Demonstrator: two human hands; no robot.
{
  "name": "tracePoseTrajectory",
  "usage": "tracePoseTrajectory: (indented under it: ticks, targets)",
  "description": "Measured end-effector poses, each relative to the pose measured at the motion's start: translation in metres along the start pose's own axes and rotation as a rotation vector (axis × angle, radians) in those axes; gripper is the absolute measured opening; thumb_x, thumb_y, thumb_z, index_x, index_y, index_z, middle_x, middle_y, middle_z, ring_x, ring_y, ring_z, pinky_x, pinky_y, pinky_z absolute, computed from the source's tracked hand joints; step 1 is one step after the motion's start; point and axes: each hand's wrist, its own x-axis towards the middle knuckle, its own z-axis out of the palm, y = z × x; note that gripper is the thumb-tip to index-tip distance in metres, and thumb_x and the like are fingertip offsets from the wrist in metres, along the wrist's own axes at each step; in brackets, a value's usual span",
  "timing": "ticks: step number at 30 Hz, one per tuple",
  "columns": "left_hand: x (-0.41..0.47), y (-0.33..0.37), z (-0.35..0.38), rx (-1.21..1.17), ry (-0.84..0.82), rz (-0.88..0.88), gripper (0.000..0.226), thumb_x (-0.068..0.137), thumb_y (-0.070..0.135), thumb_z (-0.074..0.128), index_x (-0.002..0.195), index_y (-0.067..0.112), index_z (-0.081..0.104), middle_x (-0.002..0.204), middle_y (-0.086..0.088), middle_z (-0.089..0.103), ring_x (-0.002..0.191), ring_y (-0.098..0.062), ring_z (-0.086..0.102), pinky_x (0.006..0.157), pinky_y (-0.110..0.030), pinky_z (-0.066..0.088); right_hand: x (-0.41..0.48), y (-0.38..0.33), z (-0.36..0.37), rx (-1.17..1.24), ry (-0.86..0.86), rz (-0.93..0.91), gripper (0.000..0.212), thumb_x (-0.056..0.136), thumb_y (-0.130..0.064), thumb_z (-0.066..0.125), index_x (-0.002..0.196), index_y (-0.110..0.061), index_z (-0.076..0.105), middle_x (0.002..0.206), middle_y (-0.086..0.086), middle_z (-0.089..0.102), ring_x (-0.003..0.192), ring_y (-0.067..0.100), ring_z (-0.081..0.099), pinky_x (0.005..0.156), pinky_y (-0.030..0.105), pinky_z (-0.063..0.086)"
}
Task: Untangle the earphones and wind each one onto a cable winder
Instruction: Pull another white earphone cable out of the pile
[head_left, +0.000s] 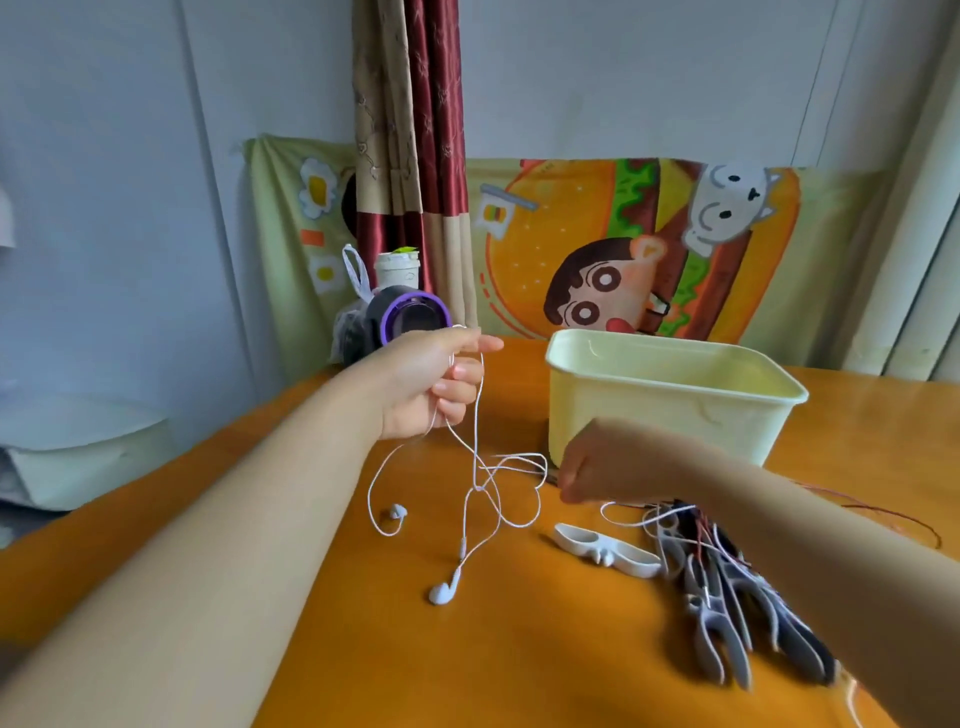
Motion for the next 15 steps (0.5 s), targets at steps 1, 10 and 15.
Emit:
tracePoseTrajectory:
  ticks: [1, 10, 15]
  targets:
    - [0.004, 0.0, 0.004, -0.032, -0.002, 0.0, 0.03, 0.102, 0.036, 0.042, 0.114, 0.012, 0.056, 0.049, 0.007, 0.036, 0.036, -0.002, 0.026, 0.036, -0.016, 0.023, -0.005, 0.001, 0.011, -0.039, -0.051, -0.018, 0.029, 0.087, -0.032, 0.064, 0.112, -0.018, 0.069, 0.112, -0.002, 0.066, 0.099, 0.014, 0.061, 0.086, 0.025, 0.048]
    - [0.025, -0.009, 0.038, -0.132, 0.057, 0.232, 0.026, 0.104, 0.024, 0.039, 0.114, 0.014, 0.061, 0.056, 0.005, 0.042, 0.043, -0.004, 0.032, 0.041, -0.016, 0.029, -0.007, 0.028, 0.019, 0.333, 0.288, -0.028, 0.014, 0.082, -0.022, 0.067, 0.087, -0.011, 0.074, 0.081, 0.006, 0.071, 0.065, 0.014, 0.057, 0.054, 0.016, 0.041]
    - [0.042, -0.034, 0.056, 0.14, 0.152, 0.263, 0.03, 0.104, 0.029, 0.039, 0.1, 0.02, 0.068, 0.074, 0.003, 0.049, 0.051, -0.005, 0.036, 0.046, -0.019, 0.029, -0.018, 0.042, -0.029, 1.421, 0.522, -0.105, 0.008, 0.086, -0.003, 0.062, 0.092, -0.009, 0.063, 0.069, 0.004, 0.065, 0.059, 0.012, 0.06, 0.063, 0.021, 0.053]
